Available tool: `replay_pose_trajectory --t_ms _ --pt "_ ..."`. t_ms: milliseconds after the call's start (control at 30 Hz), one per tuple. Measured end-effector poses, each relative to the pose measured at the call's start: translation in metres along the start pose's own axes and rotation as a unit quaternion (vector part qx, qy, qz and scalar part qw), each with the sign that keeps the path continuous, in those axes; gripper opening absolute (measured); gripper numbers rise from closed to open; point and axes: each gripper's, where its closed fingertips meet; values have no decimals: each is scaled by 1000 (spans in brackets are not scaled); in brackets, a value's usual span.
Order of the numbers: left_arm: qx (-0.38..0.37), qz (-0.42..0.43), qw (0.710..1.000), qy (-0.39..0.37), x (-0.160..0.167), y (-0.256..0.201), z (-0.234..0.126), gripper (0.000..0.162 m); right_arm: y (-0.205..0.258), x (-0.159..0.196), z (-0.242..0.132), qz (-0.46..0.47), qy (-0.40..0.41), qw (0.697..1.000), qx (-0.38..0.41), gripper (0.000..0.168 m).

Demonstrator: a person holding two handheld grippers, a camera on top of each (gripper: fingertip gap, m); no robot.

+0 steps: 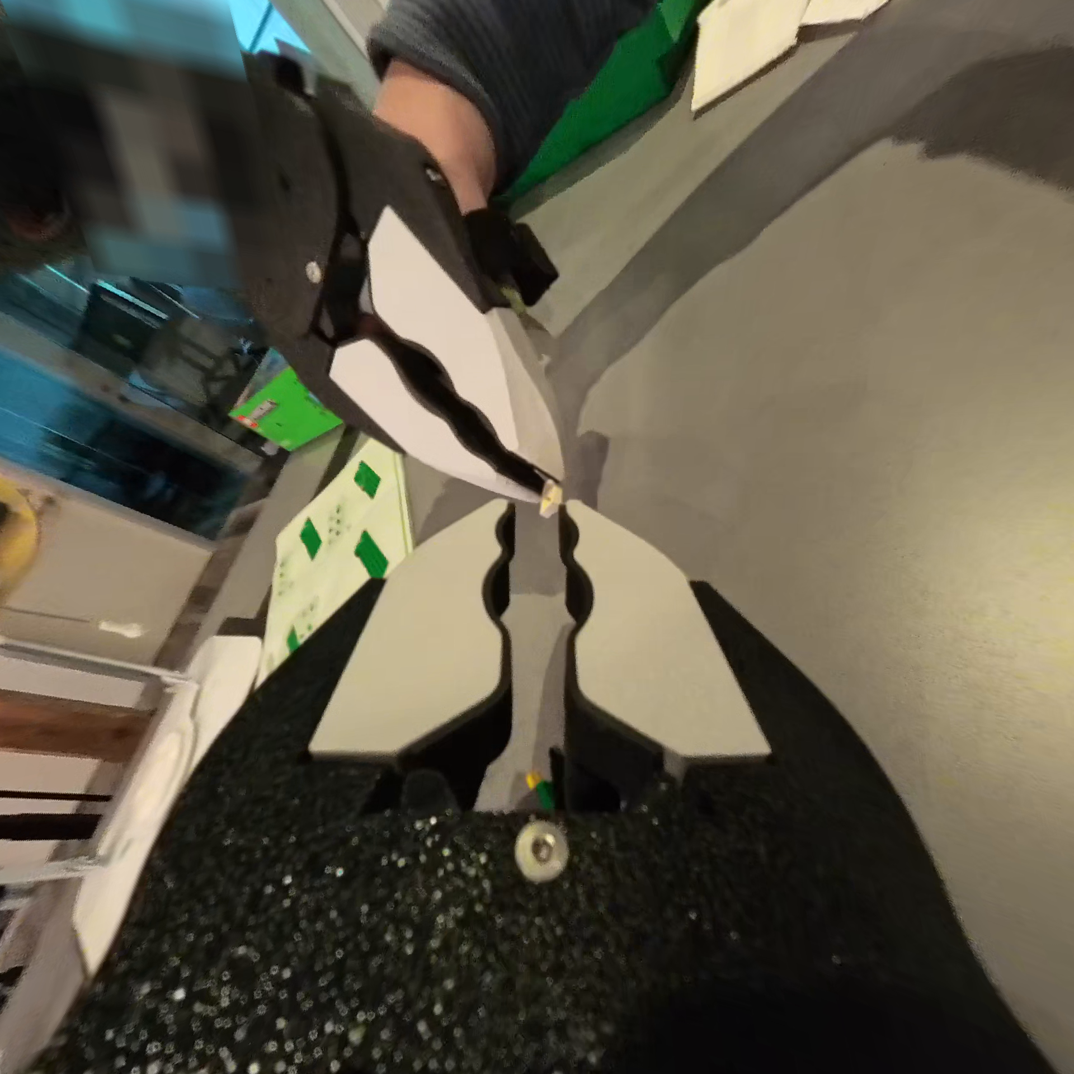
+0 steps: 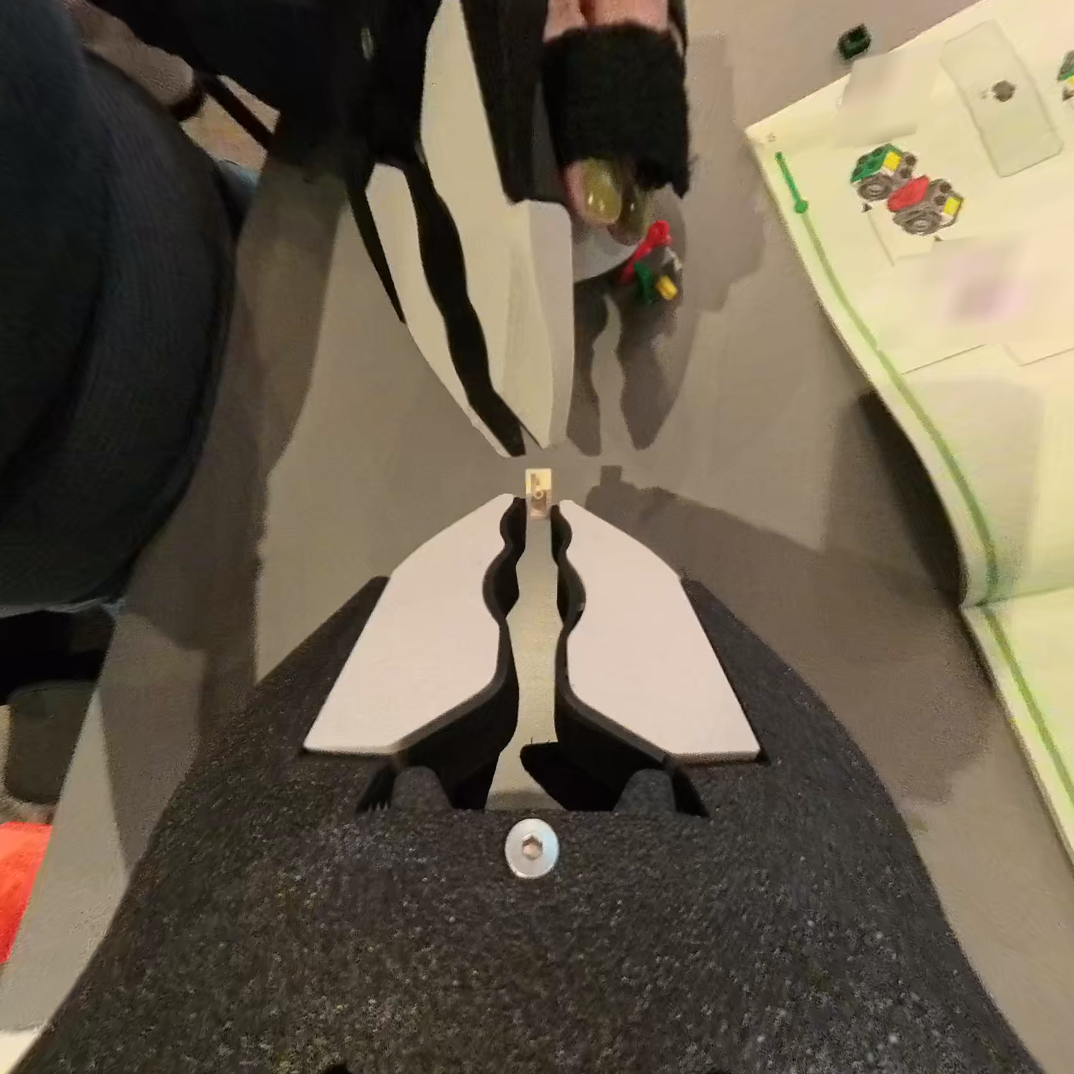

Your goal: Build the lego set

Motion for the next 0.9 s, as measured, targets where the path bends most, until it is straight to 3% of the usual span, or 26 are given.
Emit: replay_pose_trajectory --t_ms 267,300,367,433,533,600,767,800,900 --pt "2 59 998 11 1 -7 6 4 4 -5 0 8 5 1000 -11 8" --pt "-9 40 999 18 1 -3 5 3 0 -8 -1 0 -4 1000 4 9" --pt "-45 -40 998 19 0 9 5 3 -10 -19 -8 -37 -33 997 59 29" --pt "-72 -150 986 -5 -5 20 3 3 -18 -28 -18 -102 -43 985 130 32" --pt "-95 -347 931 -66 -16 35 -3 3 -21 -43 -28 -259 -26 933 250 29" --pt "-103 -445 883 -111 -23 43 -8 3 -19 -51 -32 -375 19 868 325 29" --pt "-83 -503 852 -114 -28 38 -7 3 -14 -60 -30 -550 128 717 408 20" --pt "-80 -509 850 -113 -28 37 -6 3 -14 -60 -29 -560 138 708 407 20" --pt "-70 -526 838 -129 -32 38 -8 3 -12 -57 -27 -552 138 719 399 9"
Point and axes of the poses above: each gripper's, where its closed fingertips meet, z out along the fingers, x out of its underside, y = z × x across the jaws, and after that the axes turned 14 degrees about -y, right-handed
